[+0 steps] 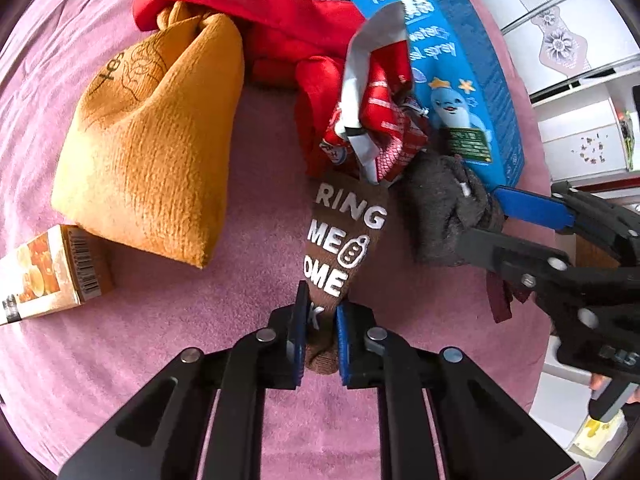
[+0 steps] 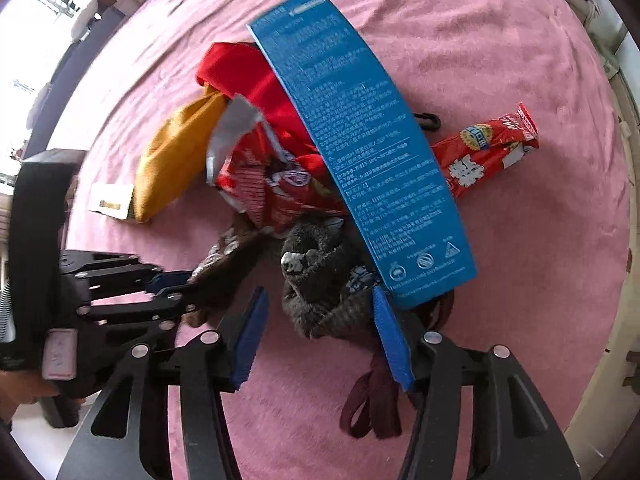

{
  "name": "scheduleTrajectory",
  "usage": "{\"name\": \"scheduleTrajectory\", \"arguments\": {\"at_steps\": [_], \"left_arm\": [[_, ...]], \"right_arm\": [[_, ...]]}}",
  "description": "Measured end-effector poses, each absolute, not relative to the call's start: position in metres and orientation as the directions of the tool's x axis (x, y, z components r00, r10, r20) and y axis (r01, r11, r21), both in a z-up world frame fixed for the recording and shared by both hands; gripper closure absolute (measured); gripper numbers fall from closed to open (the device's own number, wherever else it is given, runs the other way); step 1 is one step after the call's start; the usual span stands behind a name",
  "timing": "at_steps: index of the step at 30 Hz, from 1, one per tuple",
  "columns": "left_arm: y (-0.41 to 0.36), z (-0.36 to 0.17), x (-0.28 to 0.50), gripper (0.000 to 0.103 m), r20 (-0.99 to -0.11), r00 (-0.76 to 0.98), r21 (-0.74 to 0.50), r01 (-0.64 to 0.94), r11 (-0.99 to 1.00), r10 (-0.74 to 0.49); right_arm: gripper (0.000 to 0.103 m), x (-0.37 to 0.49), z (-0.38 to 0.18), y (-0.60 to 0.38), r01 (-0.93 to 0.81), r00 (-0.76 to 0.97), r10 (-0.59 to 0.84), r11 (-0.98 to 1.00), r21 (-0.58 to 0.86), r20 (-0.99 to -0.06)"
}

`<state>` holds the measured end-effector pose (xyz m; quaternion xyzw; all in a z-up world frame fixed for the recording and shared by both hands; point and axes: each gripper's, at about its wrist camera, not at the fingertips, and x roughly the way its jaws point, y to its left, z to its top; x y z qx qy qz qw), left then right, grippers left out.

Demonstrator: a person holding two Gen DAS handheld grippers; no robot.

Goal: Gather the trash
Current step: 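Grasp the brown printed sock with the left tool while the right tool grasps the grey sock, then carry both socks over the yellow bin and open both tools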

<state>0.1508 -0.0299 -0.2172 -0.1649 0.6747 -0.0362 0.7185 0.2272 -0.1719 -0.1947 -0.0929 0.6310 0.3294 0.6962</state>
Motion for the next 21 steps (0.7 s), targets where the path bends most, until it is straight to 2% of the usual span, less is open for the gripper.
{"name": "scheduleTrajectory", "arguments": {"at_steps": [3, 5, 8, 10, 21], "left_arm": [[-0.025, -0.225, 0.152, 0.091, -0.955, 0.091, -0.294, -0.173, 0.94, -0.282], [-0.026, -0.225, 0.152, 0.091, -0.955, 0.092, -0.294, -0.171, 0.94, -0.282], [-0.024, -0.225, 0.149, 0.091, -0.956, 0.092, -0.29, -0.171, 0.942, -0.277], [-0.024, -0.223, 0.147, 0.092, -0.958, 0.094, -0.282, -0.168, 0.945, -0.27], [-0.052, -0.185, 0.129, 0.092, -0.952, 0.118, -0.295, -0.122, 0.948, -0.281]], "right_arm": [[0.049, 0.232, -0.204, -0.17, -0.579, -0.013, 0.314, 0.772, 0.263, -0.949], [0.061, 0.237, -0.21, -0.169, -0.577, -0.009, 0.298, 0.778, 0.248, -0.955], [0.07, 0.24, -0.209, -0.175, -0.568, -0.011, 0.314, 0.779, 0.265, -0.949], [0.072, 0.24, -0.207, -0.18, -0.564, -0.016, 0.323, 0.778, 0.275, -0.946], [0.073, 0.207, -0.17, -0.222, -0.547, -0.006, 0.405, 0.764, 0.342, -0.914]]}}
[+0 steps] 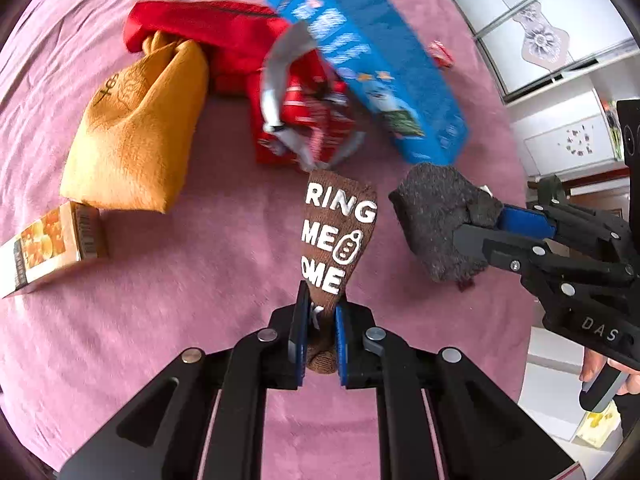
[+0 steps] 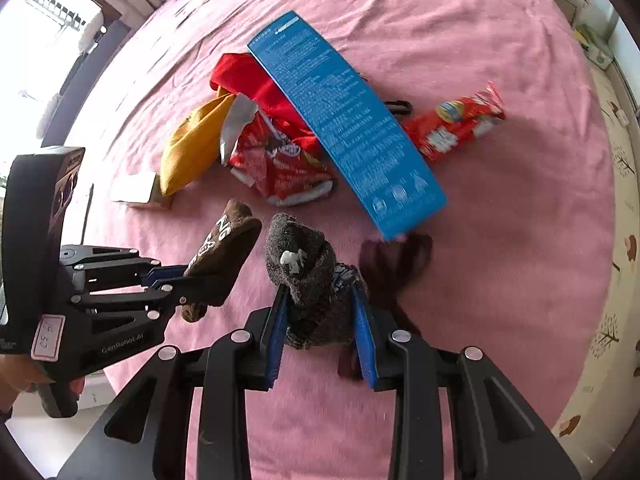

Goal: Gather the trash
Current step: 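Carry both socks over the yellow bin and open both tools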

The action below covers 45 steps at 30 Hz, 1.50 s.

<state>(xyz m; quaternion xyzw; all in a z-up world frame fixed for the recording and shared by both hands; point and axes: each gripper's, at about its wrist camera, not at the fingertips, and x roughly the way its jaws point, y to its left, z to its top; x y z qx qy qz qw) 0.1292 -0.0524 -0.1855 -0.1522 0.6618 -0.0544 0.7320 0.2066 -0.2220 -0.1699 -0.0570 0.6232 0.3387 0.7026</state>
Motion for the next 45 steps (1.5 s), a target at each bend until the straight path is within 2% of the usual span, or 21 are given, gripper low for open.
{"name": "scheduleTrajectory", "arguments": {"at_steps": [10, 20, 39, 45], "left_arm": [[-0.116, -0.152, 0.116, 0.092, -0.952, 0.112, -0.287, -0.019, 0.958, -0.284], [-0.229, -0.133, 0.119, 0.092, -0.95, 0.068, -0.297, 0.121, 0.947, -0.306], [-0.417, -0.144, 0.149, 0.092, -0.939, -0.045, -0.332, 0.38, 0.864, -0.341], [-0.456, -0.153, 0.161, 0.092, -0.933, -0.077, -0.351, 0.42, 0.837, -0.352]], "right_arm": [[0.073, 0.171, -0.137, -0.31, -0.446, 0.042, 0.429, 0.816, 0.368, -0.902], [0.073, 0.15, -0.129, -0.403, -0.319, 0.112, 0.42, 0.873, 0.368, -0.9], [0.072, 0.134, -0.146, -0.584, -0.036, 0.207, 0.359, 0.932, 0.36, -0.91], [0.072, 0.131, -0.154, -0.622, 0.023, 0.225, 0.342, 0.934, 0.356, -0.912]]}}
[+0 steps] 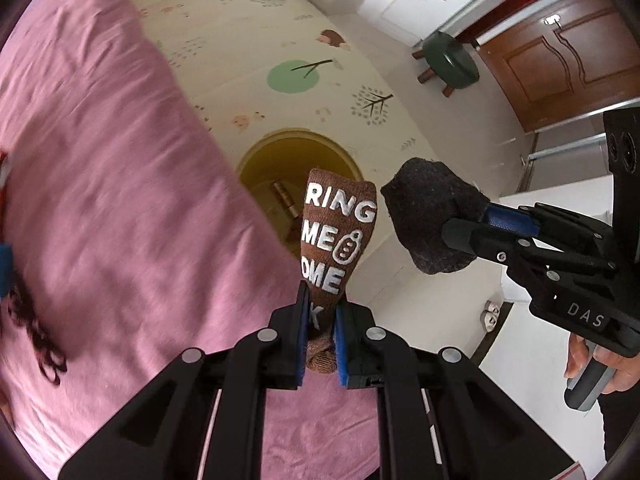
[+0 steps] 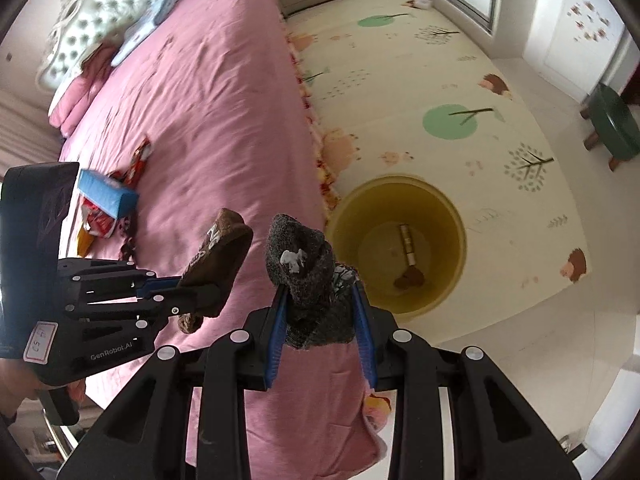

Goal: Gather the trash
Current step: 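Carry both socks over the yellow bin and open both tools, then move both open tools back over the remaining items on the bed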

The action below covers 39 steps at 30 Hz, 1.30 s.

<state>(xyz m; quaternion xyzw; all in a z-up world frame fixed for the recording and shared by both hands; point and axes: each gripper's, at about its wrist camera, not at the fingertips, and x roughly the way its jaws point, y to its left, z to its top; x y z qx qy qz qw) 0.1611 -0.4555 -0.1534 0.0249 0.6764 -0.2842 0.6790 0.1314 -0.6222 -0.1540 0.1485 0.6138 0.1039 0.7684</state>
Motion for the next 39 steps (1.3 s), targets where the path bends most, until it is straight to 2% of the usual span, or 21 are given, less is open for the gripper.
{"name": "scheduleTrajectory", "arguments": {"at_steps": [10, 12, 13, 14, 15, 16, 29, 39], "left_arm": [[-0.508, -0.159, 0.182, 0.091, -0.928, -0.098, -0.359, 0.487, 0.796, -0.358], [-0.516, -0.155, 0.187, 0.088, -0.924, -0.091, -0.365, 0.501, 0.785, -0.372], [-0.519, -0.153, 0.19, 0.083, -0.924, -0.084, -0.363, 0.505, 0.783, -0.374], [-0.522, -0.151, 0.193, 0.057, -0.924, -0.076, -0.359, 0.506, 0.784, -0.374], [-0.523, -0.149, 0.195, 0.024, -0.923, -0.072, -0.362, 0.497, 0.789, -0.378], [-0.522, -0.147, 0.197, 0.019, -0.921, -0.059, -0.363, 0.49, 0.792, -0.385], [-0.5, -0.134, 0.204, 0.024, -0.936, -0.004, -0.305, 0.505, 0.807, -0.351], [-0.424, -0.12, 0.19, 0.024, -0.937, 0.051, -0.296, 0.403, 0.866, -0.345]], "right_arm": [[0.071, 0.14, -0.161, -0.671, 0.106, 0.27, 0.319, 0.928, 0.357, -0.909], [0.067, 0.144, -0.16, -0.68, 0.118, 0.281, 0.309, 0.929, 0.352, -0.909], [0.064, 0.146, -0.159, -0.683, 0.122, 0.287, 0.31, 0.927, 0.355, -0.906], [0.063, 0.148, -0.158, -0.688, 0.13, 0.295, 0.308, 0.925, 0.357, -0.904], [0.06, 0.15, -0.157, -0.691, 0.138, 0.3, 0.304, 0.924, 0.357, -0.904], [0.057, 0.152, -0.155, -0.696, 0.15, 0.309, 0.306, 0.92, 0.363, -0.901], [0.056, 0.164, -0.145, -0.676, 0.106, 0.306, 0.311, 0.928, 0.357, -0.9], [0.056, 0.176, -0.118, -0.61, -0.026, 0.295, 0.36, 0.929, 0.369, -0.885]]}}
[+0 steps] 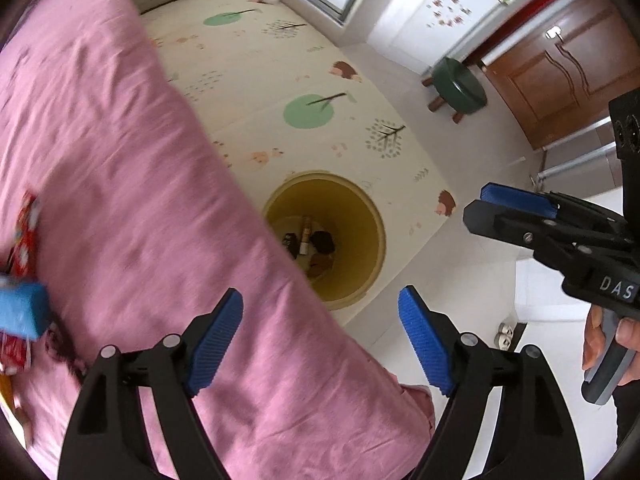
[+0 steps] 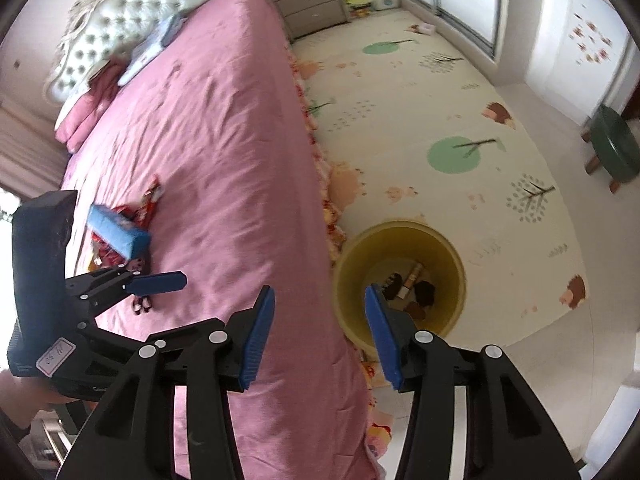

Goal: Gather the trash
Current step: 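Move both open tools back over the remaining items on the bed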

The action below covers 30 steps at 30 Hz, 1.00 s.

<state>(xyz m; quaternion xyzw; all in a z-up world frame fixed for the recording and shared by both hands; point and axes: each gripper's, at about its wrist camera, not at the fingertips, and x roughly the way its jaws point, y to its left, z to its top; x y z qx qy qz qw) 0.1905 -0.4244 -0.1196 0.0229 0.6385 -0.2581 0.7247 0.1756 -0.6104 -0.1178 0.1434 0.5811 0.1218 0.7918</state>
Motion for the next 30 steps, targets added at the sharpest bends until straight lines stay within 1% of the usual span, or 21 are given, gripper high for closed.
{"name": "scheduleTrajectory", "arguments": {"at_steps": [7, 14, 21, 30], "left_arm": [[-0.35, -0.113, 0.178, 0.024, -0.945, 0.099, -0.269, 0.298, 0.916, -0.311], [-0.272, -0.111, 0.168, 0.024, -0.953, 0.153, -0.231, 0.192, 0.954, -0.261], [-0.198, -0.123, 0.154, 0.024, -0.963, 0.163, -0.204, 0.075, 0.976, -0.214], [-0.127, -0.143, 0.146, 0.024, -0.97, 0.161, -0.192, -0.034, 0.981, -0.184]], "right_arm": [[0.056, 0.18, -0.108, -0.538, -0.146, 0.25, 0.412, 0.911, 0.387, -0.876], [0.056, 0.177, -0.11, -0.458, -0.258, 0.18, 0.463, 0.874, 0.413, -0.868], [0.056, 0.179, -0.115, -0.39, -0.345, 0.118, 0.482, 0.84, 0.419, -0.868], [0.056, 0.188, -0.129, -0.326, -0.411, 0.057, 0.474, 0.813, 0.412, -0.879]]}}
